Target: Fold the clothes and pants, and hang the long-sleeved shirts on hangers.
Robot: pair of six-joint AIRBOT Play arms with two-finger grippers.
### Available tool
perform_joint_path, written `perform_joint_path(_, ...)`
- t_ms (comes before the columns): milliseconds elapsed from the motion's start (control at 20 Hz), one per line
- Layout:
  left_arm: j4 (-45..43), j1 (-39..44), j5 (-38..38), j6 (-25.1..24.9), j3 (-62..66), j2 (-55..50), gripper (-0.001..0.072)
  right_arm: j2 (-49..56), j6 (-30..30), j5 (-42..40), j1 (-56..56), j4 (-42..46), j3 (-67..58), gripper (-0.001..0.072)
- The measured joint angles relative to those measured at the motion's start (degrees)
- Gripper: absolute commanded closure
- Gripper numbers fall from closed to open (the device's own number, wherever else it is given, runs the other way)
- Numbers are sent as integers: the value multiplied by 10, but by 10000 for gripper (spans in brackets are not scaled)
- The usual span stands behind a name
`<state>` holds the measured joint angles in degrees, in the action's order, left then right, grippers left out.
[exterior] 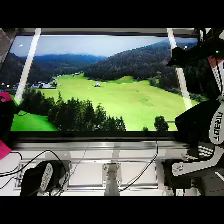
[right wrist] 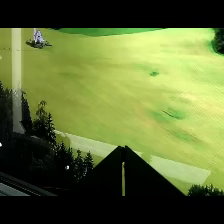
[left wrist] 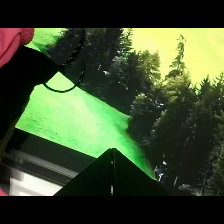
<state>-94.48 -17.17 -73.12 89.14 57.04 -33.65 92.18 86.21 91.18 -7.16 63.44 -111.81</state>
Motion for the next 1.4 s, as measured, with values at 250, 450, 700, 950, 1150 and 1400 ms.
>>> perform_joint_path(250,-57,-7,0,9,-18,-7,691,0,0,0,0,0,0,701)
perform_joint_path(450,-150,-64,29,34,-66,-31,689,0,0,-3,0,0,-1,701)
perform_joint_path(700,-200,-155,76,42,-93,-88,248,0,0,-7,0,0,-1,701)
perform_joint_path(950,-245,-211,143,45,-98,-133,138,0,0,-7,0,0,-1,701)
perform_joint_path(1150,-270,-248,228,45,-99,-159,37,0,0,-8,0,0,-1,701)
perform_joint_path(1400,-281,-276,273,45,-99,-208,38,0,0,-8,0,0,-1,701)
